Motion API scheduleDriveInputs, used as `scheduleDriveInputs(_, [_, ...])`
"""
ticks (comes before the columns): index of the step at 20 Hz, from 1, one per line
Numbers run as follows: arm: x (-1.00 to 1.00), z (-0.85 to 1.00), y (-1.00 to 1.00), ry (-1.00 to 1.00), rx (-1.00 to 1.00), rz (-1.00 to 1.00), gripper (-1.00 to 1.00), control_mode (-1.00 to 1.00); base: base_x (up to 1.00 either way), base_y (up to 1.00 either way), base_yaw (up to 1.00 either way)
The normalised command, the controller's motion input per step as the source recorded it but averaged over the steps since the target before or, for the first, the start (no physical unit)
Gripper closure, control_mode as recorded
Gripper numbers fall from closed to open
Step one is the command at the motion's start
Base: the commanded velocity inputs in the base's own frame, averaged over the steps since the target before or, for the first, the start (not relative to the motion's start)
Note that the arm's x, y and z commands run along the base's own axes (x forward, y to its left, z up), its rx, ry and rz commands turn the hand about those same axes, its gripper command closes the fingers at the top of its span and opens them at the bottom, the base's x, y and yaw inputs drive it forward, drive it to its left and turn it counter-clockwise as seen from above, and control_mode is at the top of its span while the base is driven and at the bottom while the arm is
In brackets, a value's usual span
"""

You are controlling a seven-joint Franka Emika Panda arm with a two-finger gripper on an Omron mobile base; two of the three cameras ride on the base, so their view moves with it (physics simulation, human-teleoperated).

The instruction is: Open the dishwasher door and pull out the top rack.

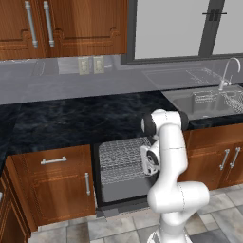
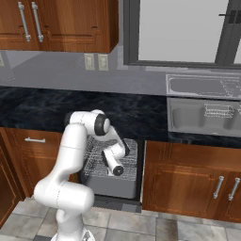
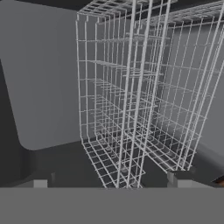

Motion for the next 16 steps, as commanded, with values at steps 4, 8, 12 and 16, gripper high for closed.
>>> scheduleDriveInputs(4, [0.53,-0.10,-0.03,0.00,0.04,0.00,-1.00,-1.00,0.00,0.00,0.00])
scheduleDriveInputs(8, [0.45,-0.28,-0.06,0.00,0.03,0.00,-1.00,-1.00,0.00,0.00,0.00])
scheduleDriveInputs(12, [0.47,-0.41,-0.01,0.03,0.00,0.00,-1.00,-1.00,0.00,0.00,0.00])
scheduleDriveInputs(16, [0.35,-0.50,-0.01,0.09,0.00,0.00,-1.00,-1.00,0.00,0.00,0.00])
